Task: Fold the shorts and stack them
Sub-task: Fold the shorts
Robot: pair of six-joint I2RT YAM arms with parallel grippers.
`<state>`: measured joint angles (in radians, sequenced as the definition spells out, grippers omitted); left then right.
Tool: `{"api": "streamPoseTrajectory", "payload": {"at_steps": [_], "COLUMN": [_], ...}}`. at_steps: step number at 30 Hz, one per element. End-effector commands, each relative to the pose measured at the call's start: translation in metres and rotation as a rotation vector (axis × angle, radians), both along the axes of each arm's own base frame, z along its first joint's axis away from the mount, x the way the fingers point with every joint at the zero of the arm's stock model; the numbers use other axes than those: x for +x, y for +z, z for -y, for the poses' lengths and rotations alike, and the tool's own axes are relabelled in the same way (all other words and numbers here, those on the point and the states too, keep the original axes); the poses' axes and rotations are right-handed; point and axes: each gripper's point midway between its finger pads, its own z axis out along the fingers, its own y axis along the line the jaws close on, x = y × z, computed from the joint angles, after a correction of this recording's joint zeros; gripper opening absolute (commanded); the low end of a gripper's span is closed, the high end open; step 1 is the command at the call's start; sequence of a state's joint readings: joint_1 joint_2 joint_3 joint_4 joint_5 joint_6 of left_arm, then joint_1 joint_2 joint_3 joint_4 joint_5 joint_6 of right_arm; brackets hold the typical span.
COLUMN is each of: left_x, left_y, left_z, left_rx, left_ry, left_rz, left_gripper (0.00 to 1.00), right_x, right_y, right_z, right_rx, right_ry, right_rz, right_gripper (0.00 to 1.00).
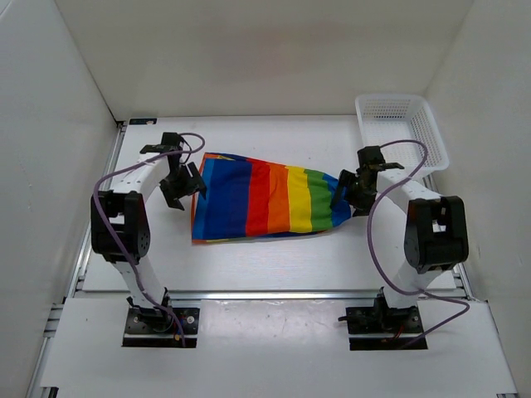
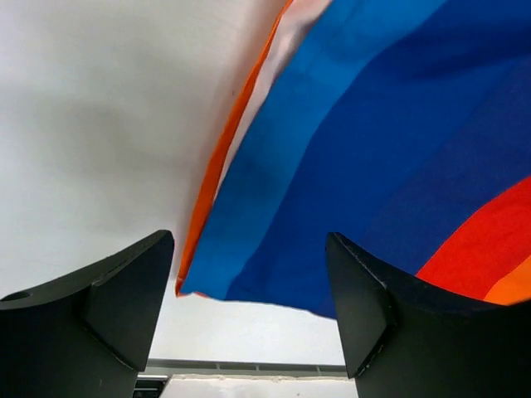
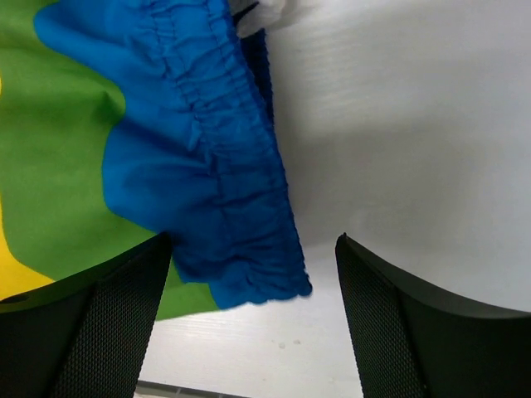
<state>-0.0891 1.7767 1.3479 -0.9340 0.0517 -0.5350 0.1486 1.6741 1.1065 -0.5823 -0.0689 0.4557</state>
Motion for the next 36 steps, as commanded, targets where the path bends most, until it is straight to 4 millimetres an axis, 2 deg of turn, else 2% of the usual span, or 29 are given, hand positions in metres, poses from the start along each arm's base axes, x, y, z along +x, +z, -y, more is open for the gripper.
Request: {"api": "streamPoseTrajectory", "payload": {"at_steps": [1,3,4,5,8,9,11,14,15,17,20,22,24,25,27,30,34,35,36], "left_x": [0.033,0.041,0.046,0.047,0.049,0.049,0.05,0.052,0.054,0.053,0.054,0.048,0.044,0.039,0.031,0.018,0.002,-0.007,-0.008], "left_y": [0.023,0.012,0.01,-0.001,-0.019,-0.019,-0.029,-0.033,-0.035,-0.034,-0.042,-0.052,-0.054,-0.056,-0.06,-0.063,-0.059,-0.066,-0.063], "left_z": [-0.011,-0.016,-0.014,-0.012,-0.009,-0.009,-0.009,-0.007,-0.005,-0.002,0.001,0.008,0.015,0.024,0.029,0.034,0.039,0.037,0.037], "left_rx": [0.016,-0.004,-0.013,-0.044,-0.061,-0.061,-0.061,-0.07,-0.084,-0.099,-0.117,-0.127,-0.138,-0.138,-0.14,-0.132,-0.126,-0.115,-0.118], "left_ry": [0.001,-0.001,-0.004,-0.012,-0.017,-0.017,-0.016,-0.019,-0.023,-0.027,-0.031,-0.046,-0.06,-0.083,-0.084,-0.093,-0.095,-0.092,-0.083], "left_rz": [0.125,0.108,0.109,0.088,0.052,0.052,0.038,0.038,0.039,0.038,0.027,-0.006,-0.017,-0.027,-0.041,-0.057,-0.056,-0.082,-0.072], "left_gripper": [0.85,0.83,0.81,0.8,0.76,0.76,0.75,0.72,0.72,0.68,0.56,0.43,0.41,0.37,0.29,0.29,0.29,0.29,0.29], "right_x": [0.021,0.021,0.019,0.021,0.016,0.018,0.014,0.017,0.017,0.017,0.017,0.017,0.012,0.014,0.012,0.004,0.0,-0.001,-0.004], "right_y": [-0.001,-0.006,-0.015,-0.018,-0.028,-0.031,-0.033,-0.033,-0.033,-0.033,-0.034,-0.031,-0.027,-0.024,-0.016,-0.008,0.018,0.021,0.025], "right_z": [-0.015,-0.019,-0.02,-0.021,-0.018,-0.018,-0.018,-0.016,-0.016,-0.016,-0.015,-0.011,-0.007,-0.005,0.002,0.007,0.018,0.022,0.024], "right_rx": [0.074,0.094,0.102,0.102,0.089,0.088,0.087,0.076,0.076,0.076,0.067,0.046,0.027,0.017,-0.015,-0.042,-0.086,-0.109,-0.117], "right_ry": [0.042,0.051,0.054,0.054,0.048,0.048,0.048,0.053,0.053,0.053,0.05,0.042,0.035,0.031,0.028,0.029,0.017,0.016,0.012], "right_rz": [0.05,0.037,0.017,0.019,-0.011,-0.01,-0.02,-0.007,-0.007,-0.007,-0.006,0.001,-0.001,0.01,0.025,0.025,0.082,0.097,0.101], "right_gripper": [0.83,0.78,0.76,0.67,0.5,0.42,0.35,0.23,0.16,0.1,0.0,0.0,0.0,0.0,0.0,0.0,0.0,0.0,0.0]}}
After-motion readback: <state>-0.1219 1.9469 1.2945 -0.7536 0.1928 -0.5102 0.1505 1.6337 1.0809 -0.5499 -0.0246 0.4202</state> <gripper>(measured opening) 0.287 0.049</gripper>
